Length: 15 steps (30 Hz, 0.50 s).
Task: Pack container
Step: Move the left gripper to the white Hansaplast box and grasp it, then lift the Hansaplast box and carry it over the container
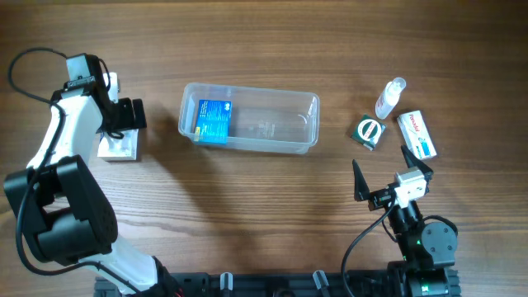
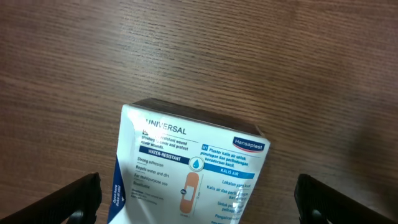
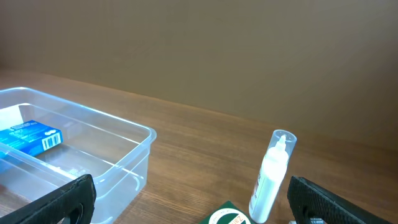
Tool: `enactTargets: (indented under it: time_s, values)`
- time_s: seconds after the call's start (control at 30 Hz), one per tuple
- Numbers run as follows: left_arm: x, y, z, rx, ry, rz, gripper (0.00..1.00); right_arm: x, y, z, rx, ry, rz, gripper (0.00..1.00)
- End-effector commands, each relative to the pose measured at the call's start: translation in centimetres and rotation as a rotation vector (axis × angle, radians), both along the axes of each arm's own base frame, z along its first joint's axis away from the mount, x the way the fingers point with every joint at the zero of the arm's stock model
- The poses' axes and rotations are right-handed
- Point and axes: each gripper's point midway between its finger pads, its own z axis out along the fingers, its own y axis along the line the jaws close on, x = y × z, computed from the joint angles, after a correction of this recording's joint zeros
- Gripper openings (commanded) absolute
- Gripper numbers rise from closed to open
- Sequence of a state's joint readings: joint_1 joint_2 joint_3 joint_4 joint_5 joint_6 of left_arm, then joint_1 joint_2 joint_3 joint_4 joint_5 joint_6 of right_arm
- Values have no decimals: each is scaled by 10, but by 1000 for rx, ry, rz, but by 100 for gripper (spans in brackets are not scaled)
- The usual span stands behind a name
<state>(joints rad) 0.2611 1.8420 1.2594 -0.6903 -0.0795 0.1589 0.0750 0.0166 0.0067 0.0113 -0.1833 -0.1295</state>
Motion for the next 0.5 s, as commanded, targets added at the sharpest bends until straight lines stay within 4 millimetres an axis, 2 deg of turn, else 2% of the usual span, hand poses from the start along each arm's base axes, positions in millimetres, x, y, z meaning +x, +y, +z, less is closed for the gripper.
enactTargets:
  time_s: [0.0,0.17,0.47]
  values:
    - [-1,4,-7,4,15,-53,100,0,1,1,-9,-7,10,100]
    - [-3,8,-14,-41,17,-38,100,0,1,1,-9,-7,10,100]
    - [-13,4,-43,-79,94,-35,100,0,1,1,-9,-7,10,100]
